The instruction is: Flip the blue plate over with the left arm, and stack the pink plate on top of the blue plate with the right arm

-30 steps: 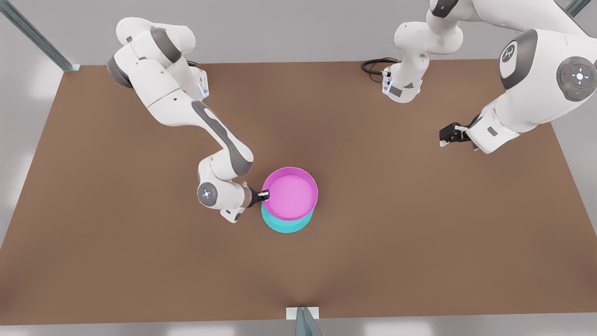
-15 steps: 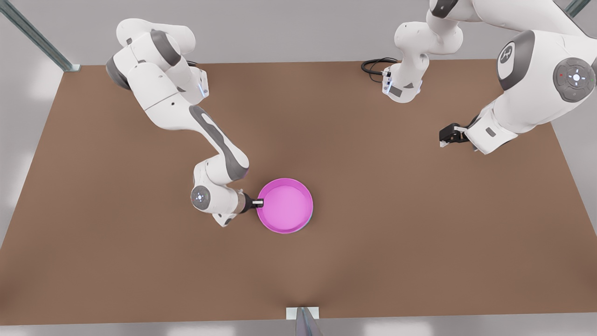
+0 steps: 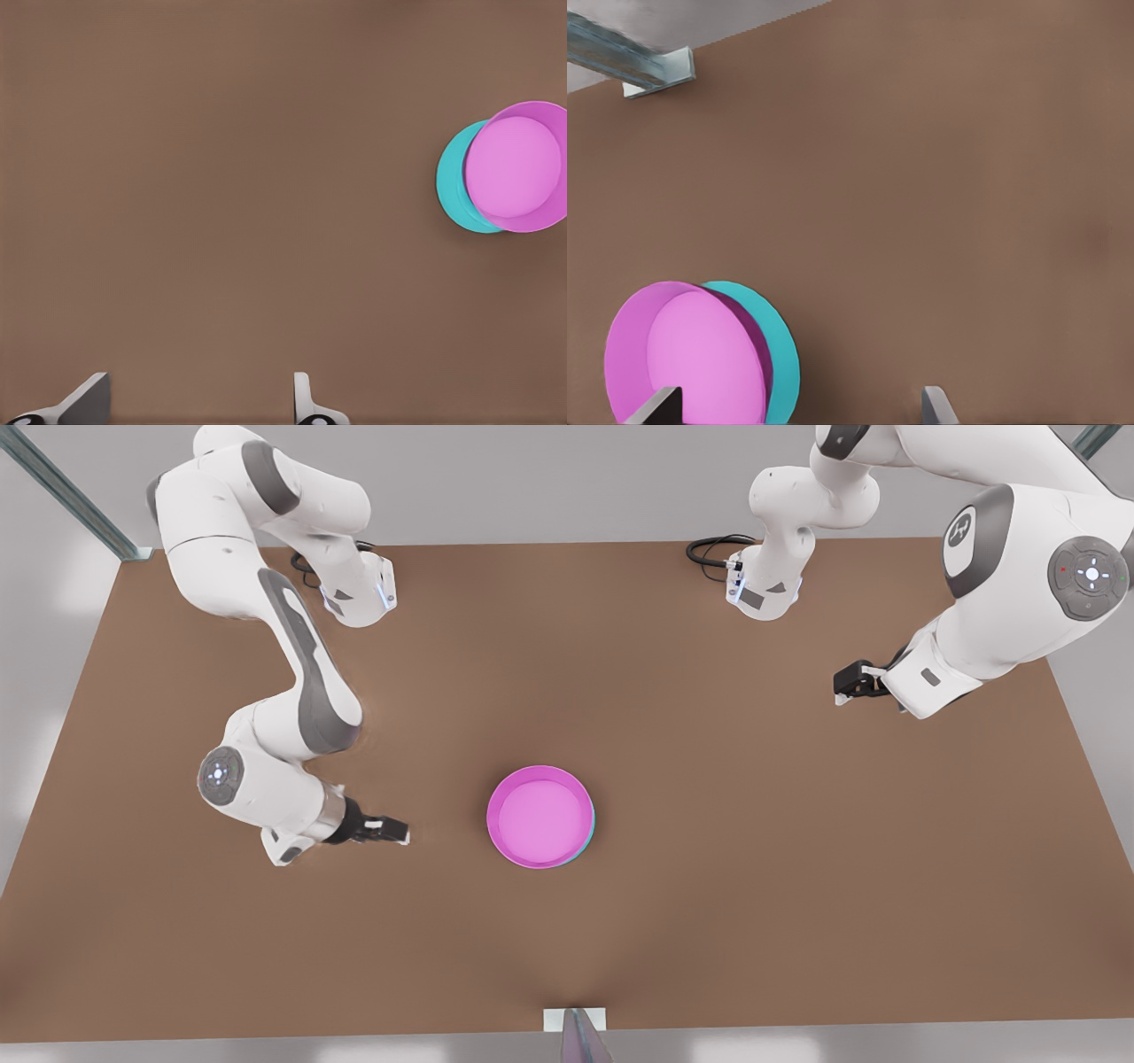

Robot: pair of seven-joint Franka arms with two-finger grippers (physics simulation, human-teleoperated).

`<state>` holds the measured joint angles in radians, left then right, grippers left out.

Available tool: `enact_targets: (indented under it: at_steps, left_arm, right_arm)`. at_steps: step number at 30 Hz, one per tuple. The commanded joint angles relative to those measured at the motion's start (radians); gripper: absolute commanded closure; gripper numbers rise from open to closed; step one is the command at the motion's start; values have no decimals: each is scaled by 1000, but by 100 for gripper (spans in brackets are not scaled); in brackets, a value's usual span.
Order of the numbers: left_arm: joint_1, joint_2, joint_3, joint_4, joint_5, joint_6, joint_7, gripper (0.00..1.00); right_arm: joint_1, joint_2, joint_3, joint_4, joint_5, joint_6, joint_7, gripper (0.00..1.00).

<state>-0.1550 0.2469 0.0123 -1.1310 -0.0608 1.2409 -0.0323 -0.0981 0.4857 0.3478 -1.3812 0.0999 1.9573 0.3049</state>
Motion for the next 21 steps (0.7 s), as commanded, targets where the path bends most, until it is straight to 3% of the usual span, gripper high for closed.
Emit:
enact_targets:
  at_steps: [1, 4, 7, 11, 13, 15, 16, 21]
  left_arm:
    - [0, -1, 0, 0, 2, -1, 2, 0]
    - [0, -1, -2, -1, 4, -3, 2, 0]
    - [0, -1, -2, -6, 4, -3, 2, 0]
    - [2, 2, -2, -4, 4, -37, 2, 0]
    - [2, -1, -2, -1, -1, -64, 3, 0]
    - [2, -5, -2, -1, -1, -72, 3, 0]
    - [0, -5, -3, 0, -1, -80, 3, 0]
    - [2, -6, 3, 2, -1, -83, 5, 0]
  right_arm:
    - [-38, -27, -1, 128, -232, -566, 14, 0]
    - [-123, -107, -6, 215, -296, -633, -282, 0]
    - [-163, -257, 0, 177, -269, -748, -276, 0]
    - [-187, -236, 0, 180, -267, -772, -296, 0]
    - [-57, -332, -133, 130, -264, -755, -308, 0]
    - [-8, -440, -190, 16, -244, -664, -308, 0]
    - [40, -472, -259, -32, -200, -623, -308, 0]
    - [44, -475, -262, -58, -198, -610, -308, 0]
